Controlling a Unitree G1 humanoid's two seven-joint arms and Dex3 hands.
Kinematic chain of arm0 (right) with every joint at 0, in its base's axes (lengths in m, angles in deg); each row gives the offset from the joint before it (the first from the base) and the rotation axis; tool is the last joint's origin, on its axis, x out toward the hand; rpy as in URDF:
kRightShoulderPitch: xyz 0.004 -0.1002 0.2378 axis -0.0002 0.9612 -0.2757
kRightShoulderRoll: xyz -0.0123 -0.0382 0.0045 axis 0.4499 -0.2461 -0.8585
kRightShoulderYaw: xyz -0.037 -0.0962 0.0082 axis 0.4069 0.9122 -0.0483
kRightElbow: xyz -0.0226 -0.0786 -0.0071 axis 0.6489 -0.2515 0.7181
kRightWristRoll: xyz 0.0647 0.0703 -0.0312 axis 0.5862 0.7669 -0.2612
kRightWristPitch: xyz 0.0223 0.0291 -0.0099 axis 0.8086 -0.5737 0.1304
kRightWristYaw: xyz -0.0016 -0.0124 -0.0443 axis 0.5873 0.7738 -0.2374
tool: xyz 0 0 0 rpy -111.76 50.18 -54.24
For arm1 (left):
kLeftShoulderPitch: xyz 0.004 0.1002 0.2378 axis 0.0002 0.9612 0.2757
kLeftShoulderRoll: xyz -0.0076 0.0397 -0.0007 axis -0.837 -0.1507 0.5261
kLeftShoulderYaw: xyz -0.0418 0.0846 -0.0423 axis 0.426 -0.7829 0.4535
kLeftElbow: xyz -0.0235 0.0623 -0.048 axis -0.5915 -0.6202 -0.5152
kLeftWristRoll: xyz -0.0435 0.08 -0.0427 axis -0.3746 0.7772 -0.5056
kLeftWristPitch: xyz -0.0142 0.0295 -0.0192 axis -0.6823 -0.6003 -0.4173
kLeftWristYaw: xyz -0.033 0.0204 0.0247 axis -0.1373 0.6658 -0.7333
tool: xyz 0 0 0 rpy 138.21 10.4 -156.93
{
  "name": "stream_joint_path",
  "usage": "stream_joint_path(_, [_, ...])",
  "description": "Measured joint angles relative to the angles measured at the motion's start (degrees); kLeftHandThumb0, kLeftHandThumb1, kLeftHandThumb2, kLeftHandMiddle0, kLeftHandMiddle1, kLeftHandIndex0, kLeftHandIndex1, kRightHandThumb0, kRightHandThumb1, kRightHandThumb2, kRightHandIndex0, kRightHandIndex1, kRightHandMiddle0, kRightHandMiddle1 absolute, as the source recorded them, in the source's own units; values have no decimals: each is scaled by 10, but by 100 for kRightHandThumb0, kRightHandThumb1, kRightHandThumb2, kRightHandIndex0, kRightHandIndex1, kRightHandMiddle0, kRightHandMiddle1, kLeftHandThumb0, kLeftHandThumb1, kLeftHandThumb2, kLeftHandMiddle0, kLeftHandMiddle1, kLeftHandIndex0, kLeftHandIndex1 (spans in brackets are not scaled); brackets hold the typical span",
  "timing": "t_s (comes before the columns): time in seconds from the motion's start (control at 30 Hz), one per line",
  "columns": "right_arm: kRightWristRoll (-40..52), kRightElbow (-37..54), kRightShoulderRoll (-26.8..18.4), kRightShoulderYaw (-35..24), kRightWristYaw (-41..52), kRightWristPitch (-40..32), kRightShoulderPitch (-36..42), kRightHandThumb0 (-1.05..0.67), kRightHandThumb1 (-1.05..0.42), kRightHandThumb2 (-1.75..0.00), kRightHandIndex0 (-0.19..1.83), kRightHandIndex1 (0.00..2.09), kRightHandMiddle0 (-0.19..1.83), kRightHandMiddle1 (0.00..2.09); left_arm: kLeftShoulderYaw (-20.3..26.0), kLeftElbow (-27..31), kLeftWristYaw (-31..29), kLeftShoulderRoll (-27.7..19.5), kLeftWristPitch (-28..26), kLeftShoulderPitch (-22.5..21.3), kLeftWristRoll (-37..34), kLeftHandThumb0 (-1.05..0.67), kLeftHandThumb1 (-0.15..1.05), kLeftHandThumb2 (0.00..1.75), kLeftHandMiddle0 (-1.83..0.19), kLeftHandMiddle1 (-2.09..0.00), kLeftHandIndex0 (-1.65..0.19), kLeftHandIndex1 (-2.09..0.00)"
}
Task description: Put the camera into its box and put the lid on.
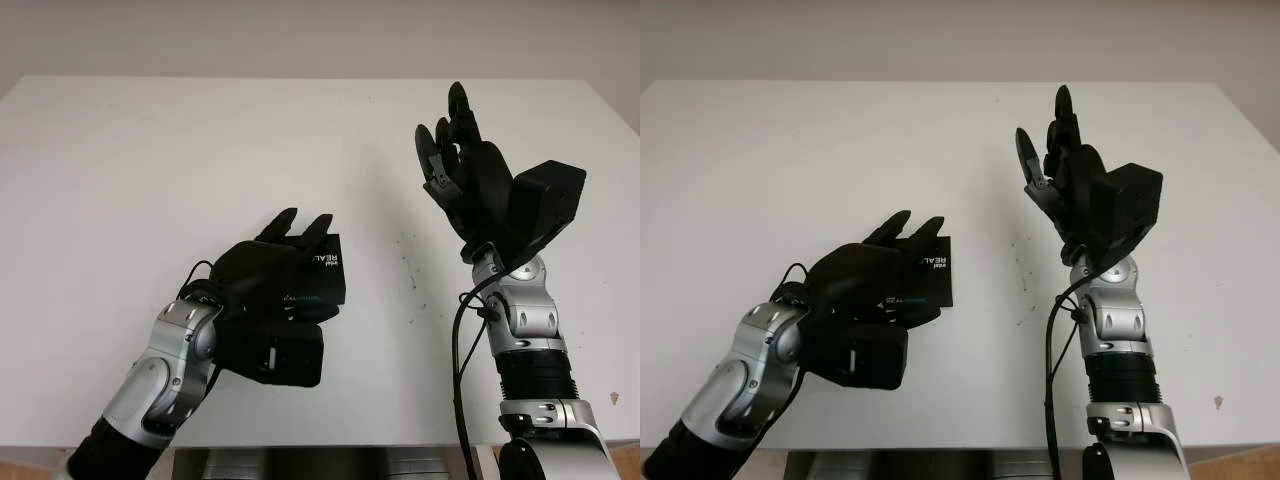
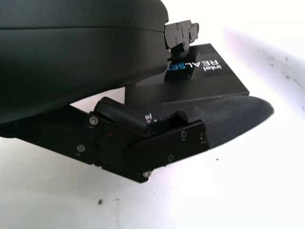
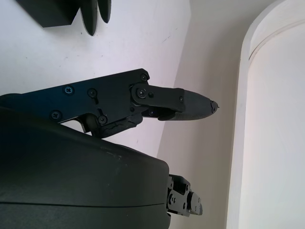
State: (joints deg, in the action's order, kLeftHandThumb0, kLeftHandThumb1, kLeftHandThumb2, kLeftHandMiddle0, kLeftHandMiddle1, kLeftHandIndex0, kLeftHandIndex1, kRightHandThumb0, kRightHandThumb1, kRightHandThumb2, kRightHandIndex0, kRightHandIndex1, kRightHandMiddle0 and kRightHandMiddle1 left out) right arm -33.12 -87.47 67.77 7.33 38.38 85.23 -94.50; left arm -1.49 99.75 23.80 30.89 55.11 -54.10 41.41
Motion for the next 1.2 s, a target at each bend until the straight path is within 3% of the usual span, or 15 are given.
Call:
stream_joint_path(0.17, [0, 1, 0, 0, 0, 0, 0, -53, -105, -47, -19, 0, -19, 0, 13, -17, -28, -16, 2, -26, -60, -105, 105, 87, 19, 0, 19, 0])
stream_joint_path(0.4, [0, 5, -1, -1, 1, 0, 2, -52, -105, -47, -19, 0, -19, 0, 94, -21, 29, -34, 62, 3, -207, -100, 105, 85, 19, 0, 19, 0])
stream_joint_path(0.63, [0, 11, -1, -3, 1, -2, 3, -53, -105, -47, -19, 0, -19, 0, 193, -29, 120, -40, 70, 5, -307, -99, 105, 79, 19, 0, 19, 0])
stream_joint_path(0.77, [-7, 12, -1, -1, -2, -4, 6, -58, -105, -49, -19, 0, -19, 0, 241, -46, 184, -19, 86, 20, -364, -94, 105, 75, 19, 0, 19, 0])
stream_joint_path(1.0, [-16, 30, -2, 8, 8, -7, 25, -67, -105, -65, -19, 0, -19, 0, 320, -105, 297, 62, 115, 36, -484, -96, 105, 73, 19, 0, 19, 0])
stream_joint_path(1.2, [-41, 44, 0, 31, 0, -16, 40, -76, -105, -70, -19, 0, -19, 0, 351, -188, 311, 106, 144, 35, -579, -88, 105, 75, 19, 0, 19, 0])
